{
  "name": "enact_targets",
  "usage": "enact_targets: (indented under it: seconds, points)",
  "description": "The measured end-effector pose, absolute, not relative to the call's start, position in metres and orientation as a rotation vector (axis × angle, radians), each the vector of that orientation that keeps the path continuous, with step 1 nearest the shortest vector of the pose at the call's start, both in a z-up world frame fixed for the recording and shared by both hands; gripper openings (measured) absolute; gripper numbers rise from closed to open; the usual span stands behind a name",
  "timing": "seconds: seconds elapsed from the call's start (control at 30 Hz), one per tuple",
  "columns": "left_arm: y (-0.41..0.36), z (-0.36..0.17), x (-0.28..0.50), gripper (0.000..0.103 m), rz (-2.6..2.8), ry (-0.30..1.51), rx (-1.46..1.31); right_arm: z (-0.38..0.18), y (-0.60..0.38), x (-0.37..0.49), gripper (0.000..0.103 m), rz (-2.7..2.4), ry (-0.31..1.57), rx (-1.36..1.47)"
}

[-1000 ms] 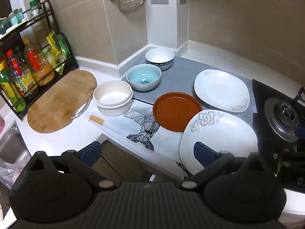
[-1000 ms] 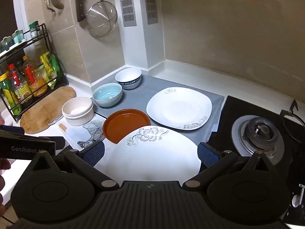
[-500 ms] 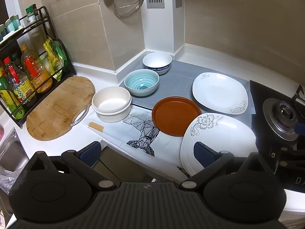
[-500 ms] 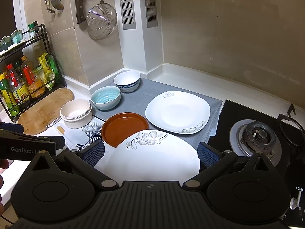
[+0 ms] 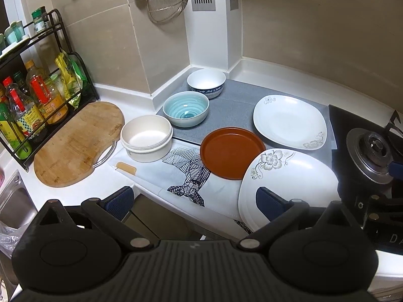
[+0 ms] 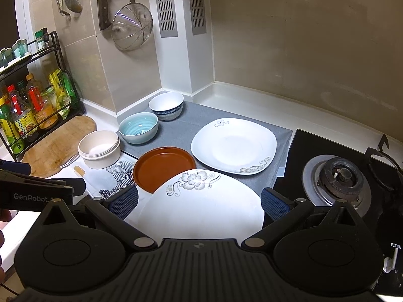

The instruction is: Organize plates and bowls

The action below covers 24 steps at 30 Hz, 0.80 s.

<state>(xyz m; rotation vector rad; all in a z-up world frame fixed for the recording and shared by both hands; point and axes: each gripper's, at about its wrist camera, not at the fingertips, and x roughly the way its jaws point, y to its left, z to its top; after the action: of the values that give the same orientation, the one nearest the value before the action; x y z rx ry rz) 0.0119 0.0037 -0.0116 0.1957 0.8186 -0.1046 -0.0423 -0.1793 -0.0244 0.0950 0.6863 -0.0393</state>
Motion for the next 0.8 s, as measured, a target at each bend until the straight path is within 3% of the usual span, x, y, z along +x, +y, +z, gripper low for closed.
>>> enact_targets:
  seconds: [0.8]
  points:
    - [0.0045,-0.0100,0.0093,0.103,-0.105,0.810,0.196,-0.0241,-0.1818,-0.0448,0.103,-0.039,0.688,0.099]
